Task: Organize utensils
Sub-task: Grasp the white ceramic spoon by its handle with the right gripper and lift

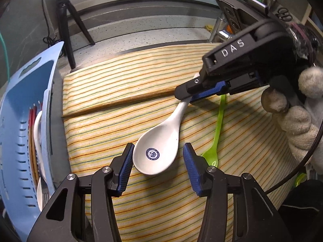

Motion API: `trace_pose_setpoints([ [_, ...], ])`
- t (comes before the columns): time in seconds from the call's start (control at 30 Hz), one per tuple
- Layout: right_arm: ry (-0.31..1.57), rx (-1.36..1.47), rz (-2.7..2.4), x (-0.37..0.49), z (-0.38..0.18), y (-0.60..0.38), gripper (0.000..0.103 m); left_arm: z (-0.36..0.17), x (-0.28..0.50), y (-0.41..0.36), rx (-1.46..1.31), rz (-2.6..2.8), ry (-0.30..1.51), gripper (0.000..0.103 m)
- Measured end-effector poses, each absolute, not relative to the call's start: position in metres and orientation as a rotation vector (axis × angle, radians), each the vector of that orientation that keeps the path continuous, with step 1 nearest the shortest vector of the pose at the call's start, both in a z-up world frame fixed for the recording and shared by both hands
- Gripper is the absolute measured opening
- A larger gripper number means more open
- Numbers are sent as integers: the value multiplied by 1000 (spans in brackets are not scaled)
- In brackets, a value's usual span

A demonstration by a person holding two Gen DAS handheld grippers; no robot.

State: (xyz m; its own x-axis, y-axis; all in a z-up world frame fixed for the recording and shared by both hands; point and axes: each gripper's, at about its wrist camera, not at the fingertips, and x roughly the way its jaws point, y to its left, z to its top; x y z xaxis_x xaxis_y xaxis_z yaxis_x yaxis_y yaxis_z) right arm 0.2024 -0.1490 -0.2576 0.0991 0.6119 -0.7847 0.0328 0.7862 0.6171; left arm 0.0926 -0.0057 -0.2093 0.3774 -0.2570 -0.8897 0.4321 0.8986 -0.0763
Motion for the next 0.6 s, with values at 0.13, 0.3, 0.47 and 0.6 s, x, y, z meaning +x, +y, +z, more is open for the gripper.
trace_pose_setpoints([
  [0.13, 1426, 561, 470, 202, -257, -149, 17, -211, 91, -9, 207, -442, 1094, 41],
  [0.3, 1433, 598, 485, 197, -253, -154, 15, -208, 83, -5, 170, -444, 1084, 41],
  [0.47, 1419, 597, 505, 188, -241, -151, 14, -198, 69, 0, 149, -432, 1054, 41],
  [0.6, 1394, 581, 549, 186, -222, -140, 13, -182, 62, 14, 102, -411, 1018, 41],
])
